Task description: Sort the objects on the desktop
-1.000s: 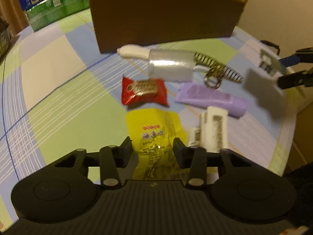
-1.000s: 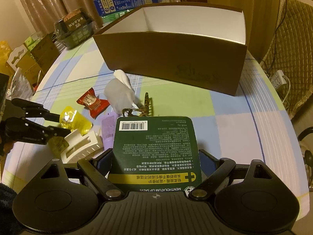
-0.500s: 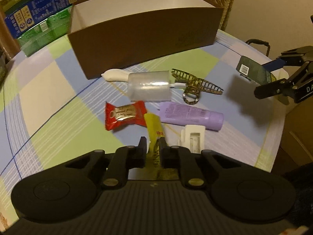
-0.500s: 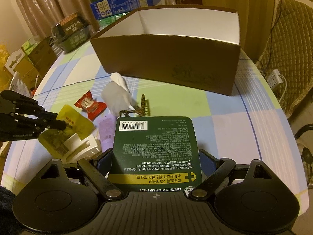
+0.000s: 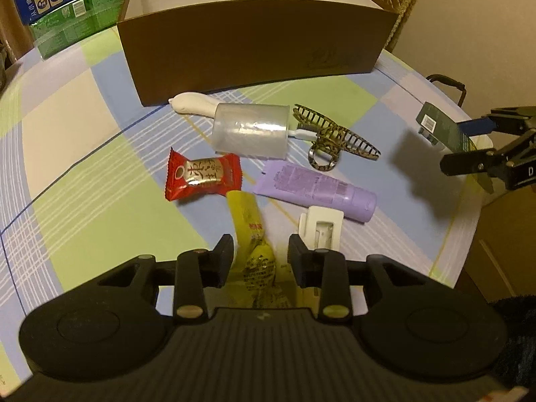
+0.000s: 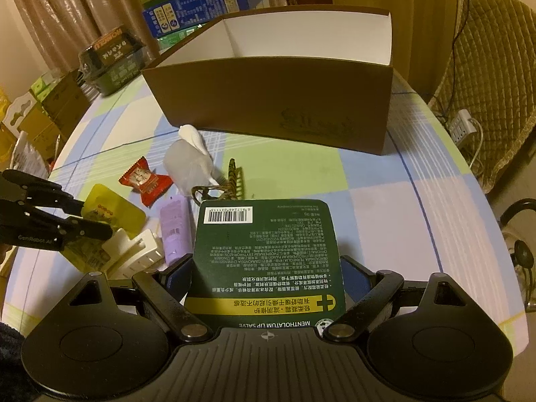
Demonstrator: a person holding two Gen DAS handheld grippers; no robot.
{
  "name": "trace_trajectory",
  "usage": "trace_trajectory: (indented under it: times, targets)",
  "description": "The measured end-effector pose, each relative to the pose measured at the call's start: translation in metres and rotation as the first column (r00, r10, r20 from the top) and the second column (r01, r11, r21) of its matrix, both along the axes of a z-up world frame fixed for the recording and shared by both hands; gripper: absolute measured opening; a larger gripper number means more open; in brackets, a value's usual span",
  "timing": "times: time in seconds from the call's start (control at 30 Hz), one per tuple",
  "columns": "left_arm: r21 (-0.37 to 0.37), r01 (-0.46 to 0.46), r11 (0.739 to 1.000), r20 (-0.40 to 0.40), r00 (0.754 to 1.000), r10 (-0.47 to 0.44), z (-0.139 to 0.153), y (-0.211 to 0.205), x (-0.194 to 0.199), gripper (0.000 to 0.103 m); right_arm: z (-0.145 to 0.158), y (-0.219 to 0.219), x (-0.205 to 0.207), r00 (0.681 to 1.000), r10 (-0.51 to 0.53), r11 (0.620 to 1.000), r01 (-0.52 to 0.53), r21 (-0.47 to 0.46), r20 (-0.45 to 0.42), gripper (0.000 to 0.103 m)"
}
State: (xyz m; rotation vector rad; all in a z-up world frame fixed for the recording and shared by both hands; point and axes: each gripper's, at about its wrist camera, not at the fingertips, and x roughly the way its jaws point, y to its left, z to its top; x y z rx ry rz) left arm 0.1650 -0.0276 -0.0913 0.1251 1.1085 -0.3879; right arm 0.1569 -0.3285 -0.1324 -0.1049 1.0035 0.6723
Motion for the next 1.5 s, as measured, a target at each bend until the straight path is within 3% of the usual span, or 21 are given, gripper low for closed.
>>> trace_trajectory:
  times: [0.37, 0.7, 0.8, 0.97, 1.1, 1.2, 1.27, 1.5]
  targets:
    - [0.011, -0.068, 0.998, -0.062, 0.996, 0.068, -0.016, 0.007, -0.009, 0.029, -0.002, 0.001, 0.002, 1.000, 0.013, 1.000, -0.013, -0.004, -0.002, 0.087]
    - [0.003, -0.086, 0.996, -0.050, 0.995, 0.086, -0.017, 0.005, -0.011, 0.027, -0.003, 0.003, 0.003, 1.000, 0.021, 1.000, -0.021, -0.004, -0.001, 0.087]
    - [-0.020, -0.102, 0.995, -0.044, 0.994, 0.101, -0.012, 0.009, -0.012, 0.022, -0.002, 0.003, 0.003, 1.000, 0.018, 1.000, -0.018, 0.002, 0.006, 0.087]
    - [0.009, -0.108, 0.994, -0.013, 0.994, 0.108, -0.004, 0.015, -0.011, 0.020, -0.001, 0.004, 0.004, 0.999, 0.029, 1.000, -0.029, 0.006, 0.013, 0.087]
    - [0.009, -0.134, 0.991, -0.040, 0.990, 0.134, -0.010, 0.015, -0.009, 0.020, -0.001, 0.005, 0.004, 0.999, 0.033, 0.999, -0.033, 0.008, 0.012, 0.087]
    - [0.057, -0.130, 0.990, -0.040, 0.990, 0.132, -0.016, 0.008, -0.008, 0.021, -0.002, 0.006, 0.005, 0.999, 0.035, 0.999, -0.035, 0.008, 0.009, 0.087]
    - [0.075, -0.140, 0.987, -0.081, 0.986, 0.146, -0.029, 0.006, -0.006, 0.021, -0.002, 0.006, 0.005, 0.999, 0.038, 0.999, -0.038, 0.008, 0.010, 0.087]
    - [0.051, -0.142, 0.989, -0.043, 0.989, 0.144, -0.021, 0.010, -0.012, 0.020, 0.000, 0.003, 0.006, 0.999, 0.039, 0.999, -0.039, 0.009, 0.014, 0.087]
